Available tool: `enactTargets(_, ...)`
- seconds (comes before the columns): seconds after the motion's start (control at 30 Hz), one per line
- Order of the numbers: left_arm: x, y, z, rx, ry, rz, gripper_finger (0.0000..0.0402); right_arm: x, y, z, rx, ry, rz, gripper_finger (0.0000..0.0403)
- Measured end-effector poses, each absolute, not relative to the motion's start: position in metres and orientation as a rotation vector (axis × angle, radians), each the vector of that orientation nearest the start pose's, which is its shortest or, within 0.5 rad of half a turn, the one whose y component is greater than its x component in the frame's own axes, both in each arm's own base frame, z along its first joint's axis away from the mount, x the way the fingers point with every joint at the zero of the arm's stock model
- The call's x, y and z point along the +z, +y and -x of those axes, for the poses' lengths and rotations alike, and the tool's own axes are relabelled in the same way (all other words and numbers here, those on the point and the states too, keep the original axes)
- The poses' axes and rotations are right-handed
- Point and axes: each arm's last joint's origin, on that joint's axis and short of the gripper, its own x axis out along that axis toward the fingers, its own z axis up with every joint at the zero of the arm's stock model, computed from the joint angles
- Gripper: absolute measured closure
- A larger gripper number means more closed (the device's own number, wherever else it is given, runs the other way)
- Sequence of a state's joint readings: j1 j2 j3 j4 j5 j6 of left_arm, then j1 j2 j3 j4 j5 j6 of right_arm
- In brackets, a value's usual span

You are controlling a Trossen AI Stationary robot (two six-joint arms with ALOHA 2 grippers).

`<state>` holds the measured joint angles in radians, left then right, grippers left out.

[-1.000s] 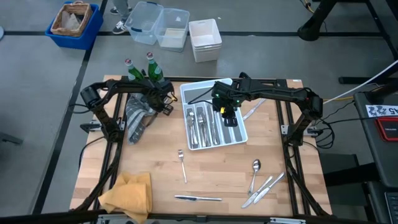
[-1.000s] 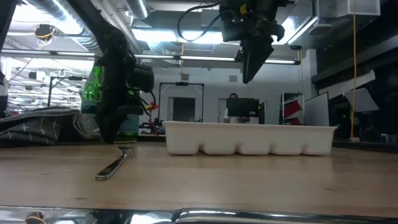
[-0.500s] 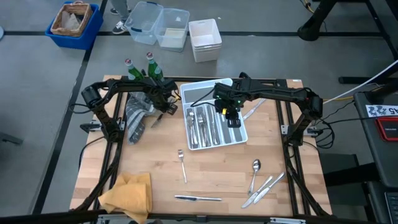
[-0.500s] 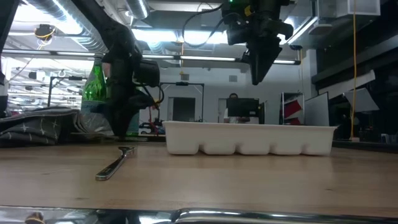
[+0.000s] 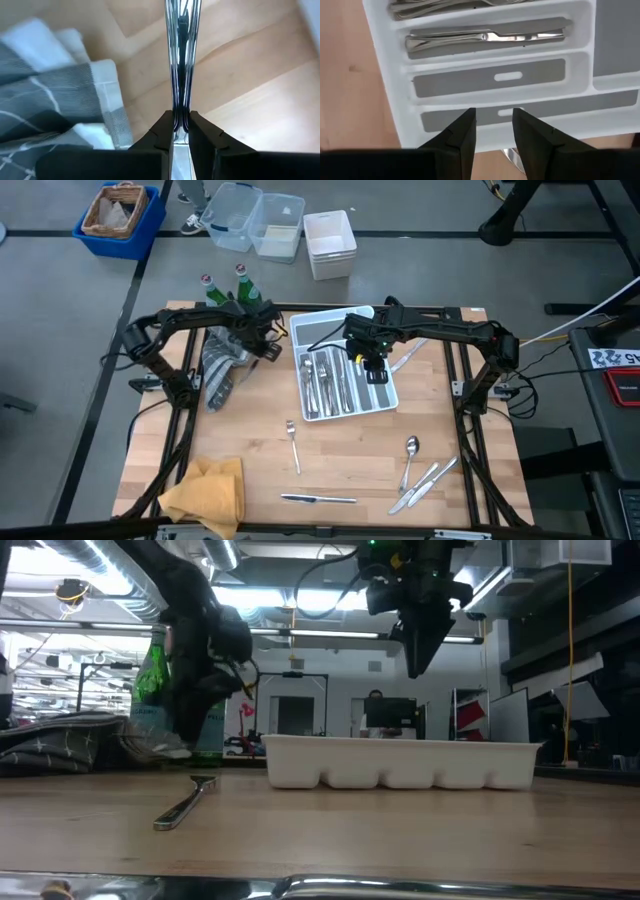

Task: Sort silverware
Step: Put the silver table knife into the silverware tray

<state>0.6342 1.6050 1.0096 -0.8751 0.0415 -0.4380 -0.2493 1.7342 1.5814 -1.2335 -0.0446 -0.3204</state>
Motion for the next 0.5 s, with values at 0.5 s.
enactTargets(0.5, 0.264, 0.135, -0.222, 0.629, 0.847, 0.594, 0.0369, 0.291, -0.081, -0.322, 0.04, 1.384, 0.073, 0.0272)
